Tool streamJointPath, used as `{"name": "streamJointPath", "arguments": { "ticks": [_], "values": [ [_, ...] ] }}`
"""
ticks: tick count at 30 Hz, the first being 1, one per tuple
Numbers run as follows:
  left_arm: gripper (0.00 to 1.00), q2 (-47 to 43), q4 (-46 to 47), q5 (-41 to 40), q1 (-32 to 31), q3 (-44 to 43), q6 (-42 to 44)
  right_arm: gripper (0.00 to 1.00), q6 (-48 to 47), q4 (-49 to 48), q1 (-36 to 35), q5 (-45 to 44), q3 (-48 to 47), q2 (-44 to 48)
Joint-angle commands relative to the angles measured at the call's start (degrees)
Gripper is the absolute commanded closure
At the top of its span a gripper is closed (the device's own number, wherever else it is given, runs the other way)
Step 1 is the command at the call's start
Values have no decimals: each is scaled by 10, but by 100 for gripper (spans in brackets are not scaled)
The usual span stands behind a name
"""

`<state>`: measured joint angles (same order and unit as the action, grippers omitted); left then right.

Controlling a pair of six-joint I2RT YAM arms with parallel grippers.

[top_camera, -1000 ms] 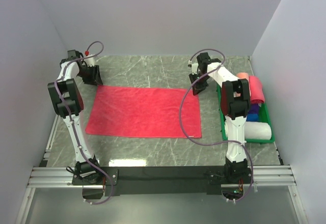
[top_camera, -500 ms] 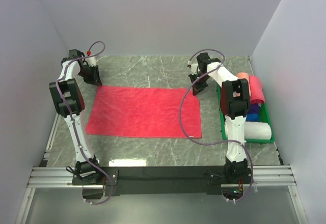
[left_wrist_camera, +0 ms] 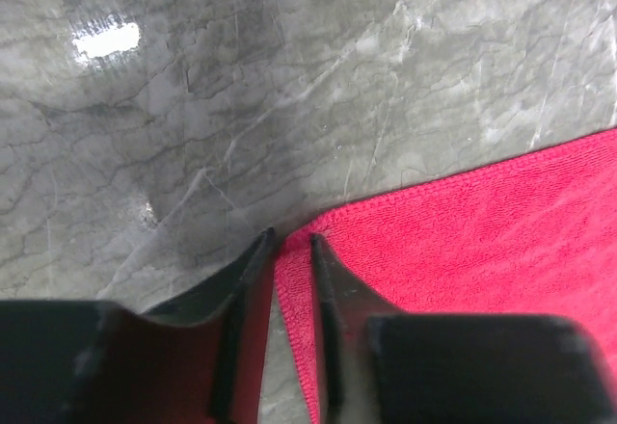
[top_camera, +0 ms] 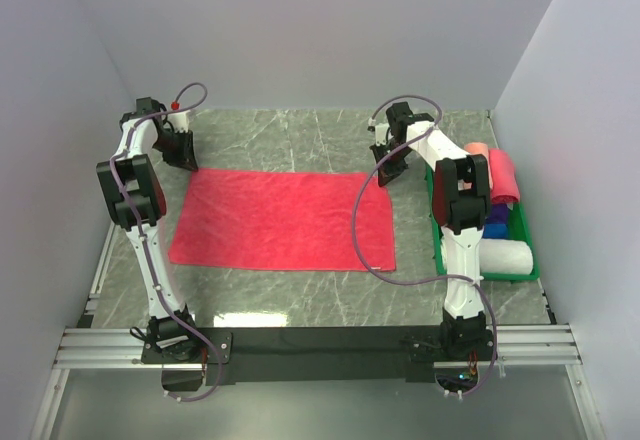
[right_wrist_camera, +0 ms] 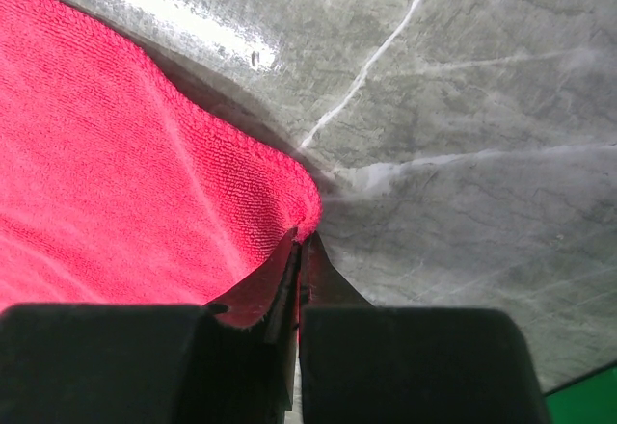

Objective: Roll the towels
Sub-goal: Fold the towel

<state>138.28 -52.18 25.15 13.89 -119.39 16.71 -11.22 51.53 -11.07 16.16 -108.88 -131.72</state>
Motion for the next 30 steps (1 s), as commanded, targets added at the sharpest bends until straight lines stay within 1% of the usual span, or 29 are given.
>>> {"name": "streamJointPath", "arguments": {
  "ticks": [1, 6, 7, 13, 16, 19, 24, 27, 30],
  "values": [
    [78, 6, -11, -9, -1, -21, 16, 100, -4, 1, -2, 7, -19, 3],
    [93, 3, 1, -2, -2, -22, 7, 100, -4, -3, -1, 4, -23, 8],
    [99, 3, 3, -1, -1, -22, 5, 100, -4, -4, -1, 2, -24, 9],
    [100, -13, 30, 5, -2, -29, -16, 100, 1, -21, 9, -15, -34, 22],
    [100, -7, 28, 13, -2, -55, -28, 100, 1, -21, 17, -19, -58, 17],
    [100, -2, 27, 19, -2, -83, -35, 100, -5, -4, 22, -24, -112, -3],
    [100, -22, 49, 32, 0, -80, -35, 100, -11, 8, 24, -23, -151, -8],
    [100, -43, 54, 50, 7, -61, -26, 100, -19, 3, 23, -12, -125, 15],
    [100, -73, 60, 75, 20, -25, -12, 100, -31, -13, 24, -5, -64, 59]
  ]
}}
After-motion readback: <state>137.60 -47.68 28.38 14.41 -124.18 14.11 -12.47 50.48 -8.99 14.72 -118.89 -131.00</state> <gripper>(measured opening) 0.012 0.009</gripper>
